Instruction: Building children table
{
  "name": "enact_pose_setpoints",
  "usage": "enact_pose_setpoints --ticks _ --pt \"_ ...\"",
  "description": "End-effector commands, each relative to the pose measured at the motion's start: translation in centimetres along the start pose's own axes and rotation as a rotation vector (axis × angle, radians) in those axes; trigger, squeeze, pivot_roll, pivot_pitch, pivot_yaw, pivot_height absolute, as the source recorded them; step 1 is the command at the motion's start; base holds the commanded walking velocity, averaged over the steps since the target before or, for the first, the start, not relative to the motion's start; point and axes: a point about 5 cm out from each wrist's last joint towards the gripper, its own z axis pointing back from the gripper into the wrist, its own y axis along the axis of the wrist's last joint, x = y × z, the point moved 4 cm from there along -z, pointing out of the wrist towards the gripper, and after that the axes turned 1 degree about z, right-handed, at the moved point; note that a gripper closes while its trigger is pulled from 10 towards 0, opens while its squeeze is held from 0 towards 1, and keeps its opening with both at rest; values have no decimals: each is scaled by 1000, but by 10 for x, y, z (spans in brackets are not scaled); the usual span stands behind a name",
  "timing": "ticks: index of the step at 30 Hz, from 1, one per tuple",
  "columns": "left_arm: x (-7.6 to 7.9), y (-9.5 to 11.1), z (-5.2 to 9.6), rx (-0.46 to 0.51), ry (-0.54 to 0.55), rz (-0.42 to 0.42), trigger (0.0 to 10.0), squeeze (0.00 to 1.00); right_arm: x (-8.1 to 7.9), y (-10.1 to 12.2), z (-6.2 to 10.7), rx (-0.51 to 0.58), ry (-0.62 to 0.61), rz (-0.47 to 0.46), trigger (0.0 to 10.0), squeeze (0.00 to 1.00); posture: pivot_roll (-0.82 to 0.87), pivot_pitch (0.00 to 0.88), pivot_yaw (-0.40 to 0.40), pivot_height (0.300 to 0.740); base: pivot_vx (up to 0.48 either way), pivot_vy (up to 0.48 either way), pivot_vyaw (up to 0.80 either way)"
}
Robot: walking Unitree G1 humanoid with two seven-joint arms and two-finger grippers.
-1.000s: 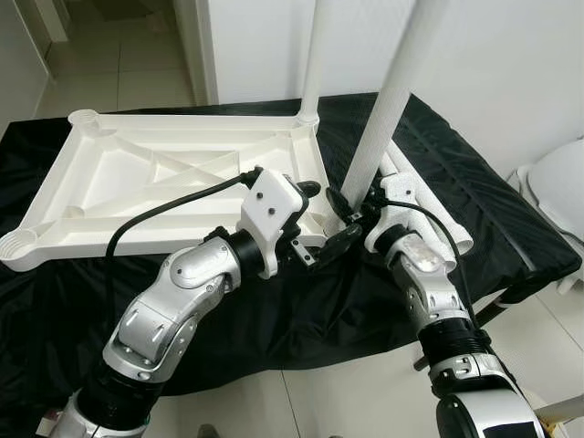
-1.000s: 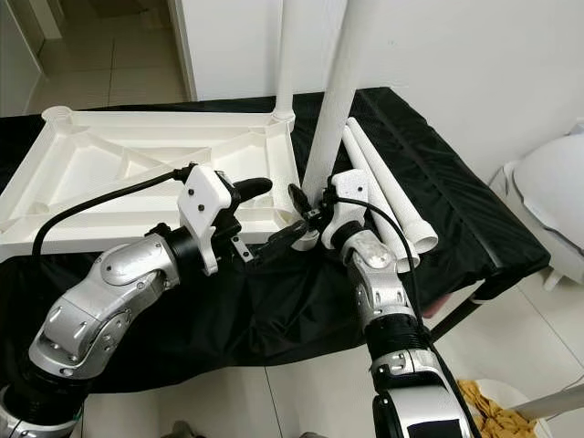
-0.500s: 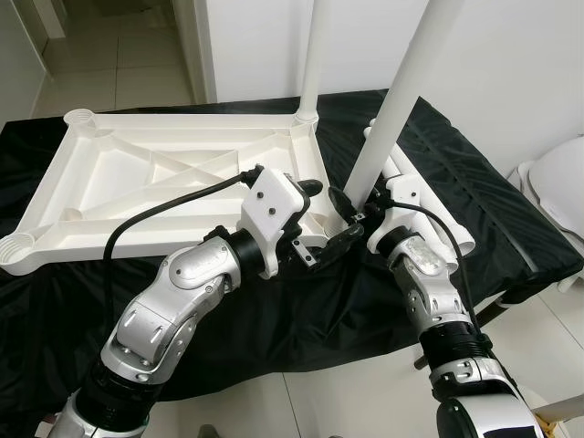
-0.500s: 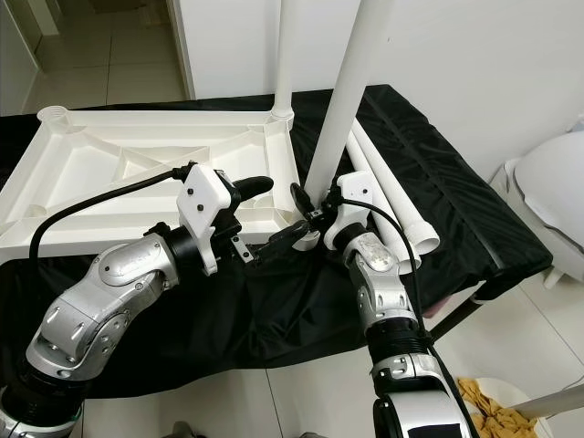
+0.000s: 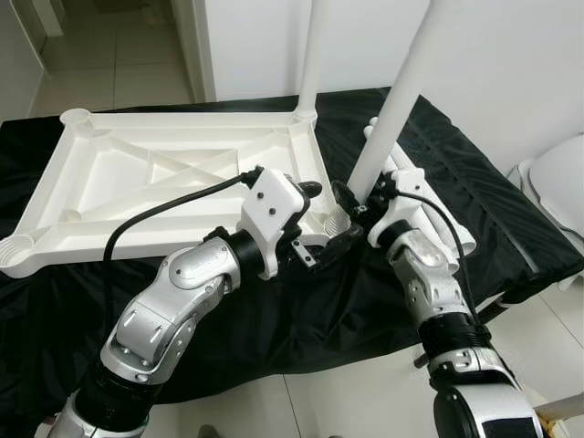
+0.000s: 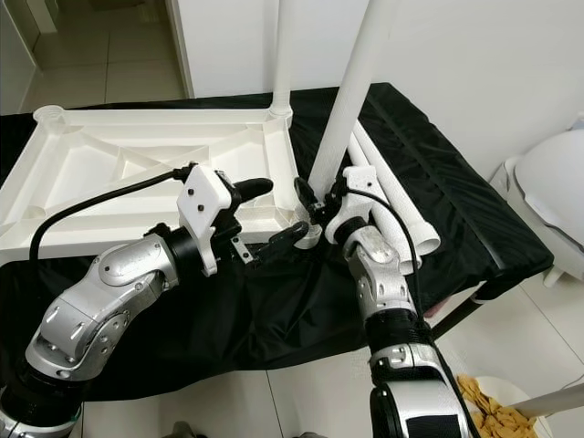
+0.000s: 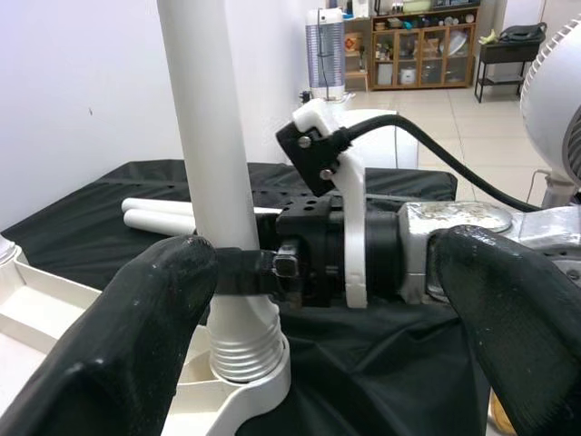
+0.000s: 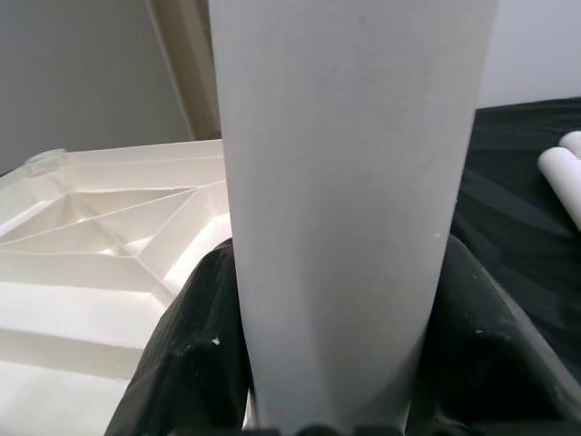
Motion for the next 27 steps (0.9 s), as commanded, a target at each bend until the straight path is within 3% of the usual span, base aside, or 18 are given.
enact_pose_setpoints --ticks 1,4,7,12,20,27 --pt "5 1 2 2 -33 5 10000 0 13 -66 23 -257 -99 -92 10000 0 -13 99 -3 740 0 0 0" --pt "4 1 2 -1 -30 3 10000 0 14 -68 24 -272 -114 -113 10000 0 -12 98 -2 740 0 0 0" --pt "4 1 3 -1 -30 5 10000 0 11 -70 25 -281 -87 -22 10000 0 -10 98 -2 740 0 0 0" --pt "4 1 2 0 -28 4 10000 0 3 -69 26 -266 -36 46 10000 0 -12 99 -2 740 0 0 0" --pt "4 2 2 1 -27 4 10000 0 -7 -76 30 -277 17 78 10000 0 -15 101 0 740 0 0 0" --pt "3 2 3 1 -26 4 10000 0 -6 -79 34 -284 17 82 10000 0 -14 103 1 740 0 0 0"
